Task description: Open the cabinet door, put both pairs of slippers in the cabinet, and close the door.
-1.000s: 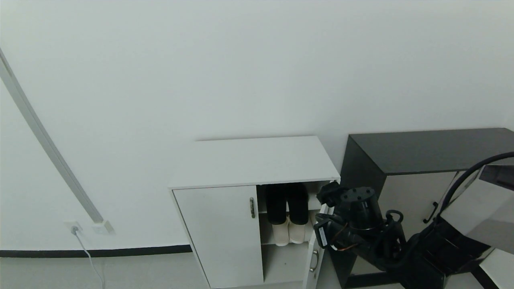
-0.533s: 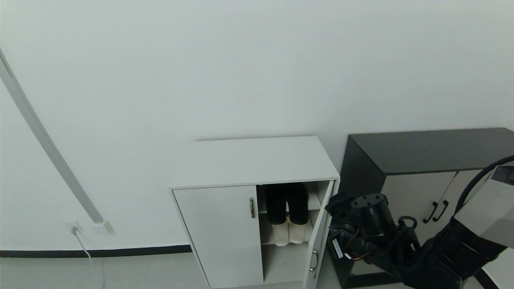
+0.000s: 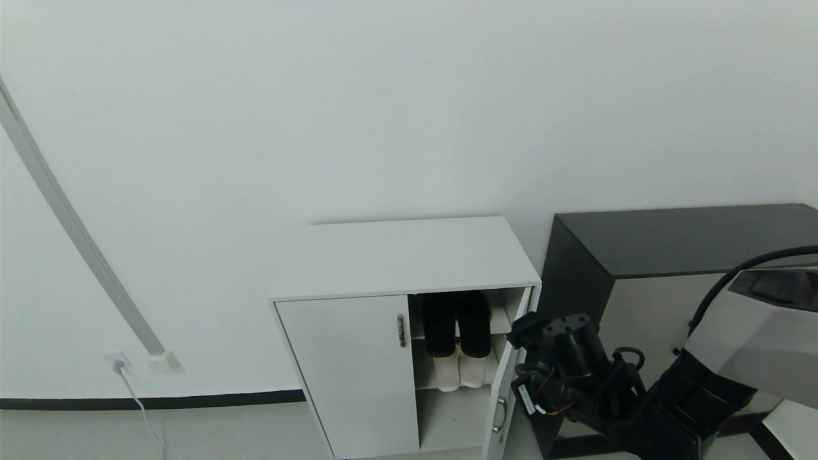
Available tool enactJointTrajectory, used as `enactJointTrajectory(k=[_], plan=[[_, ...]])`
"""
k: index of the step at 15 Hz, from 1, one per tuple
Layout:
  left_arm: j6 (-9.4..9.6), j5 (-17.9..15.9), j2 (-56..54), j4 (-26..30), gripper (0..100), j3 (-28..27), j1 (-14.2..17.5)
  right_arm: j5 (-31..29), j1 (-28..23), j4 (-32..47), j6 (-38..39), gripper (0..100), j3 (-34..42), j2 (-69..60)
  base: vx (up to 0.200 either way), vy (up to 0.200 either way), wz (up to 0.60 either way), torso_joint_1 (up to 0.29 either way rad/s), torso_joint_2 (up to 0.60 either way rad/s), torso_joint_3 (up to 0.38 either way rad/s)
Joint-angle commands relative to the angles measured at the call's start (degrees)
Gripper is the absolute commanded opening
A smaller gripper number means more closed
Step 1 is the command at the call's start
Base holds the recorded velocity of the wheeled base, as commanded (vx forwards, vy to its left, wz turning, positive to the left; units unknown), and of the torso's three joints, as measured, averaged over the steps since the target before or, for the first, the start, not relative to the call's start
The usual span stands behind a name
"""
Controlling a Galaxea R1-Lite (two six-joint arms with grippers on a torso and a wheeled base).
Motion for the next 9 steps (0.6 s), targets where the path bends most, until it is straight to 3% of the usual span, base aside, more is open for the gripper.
enactJointTrajectory(k=[1, 9], plan=[[-0.03, 0.0, 0.07, -0.01, 0, 0.01, 0.04, -0.01, 0.28, -0.11, 0.14, 0, -1.3, 2.99, 0.0, 0.0, 0.0, 0.0, 0.0, 0.0], [0.05, 0.0, 0.07, -0.01, 0, 0.01, 0.04, 0.61, 1.69, -11.27, 5.77, 0, -3.94, 7.56, 0.0, 0.0, 0.0, 0.0, 0.0, 0.0]])
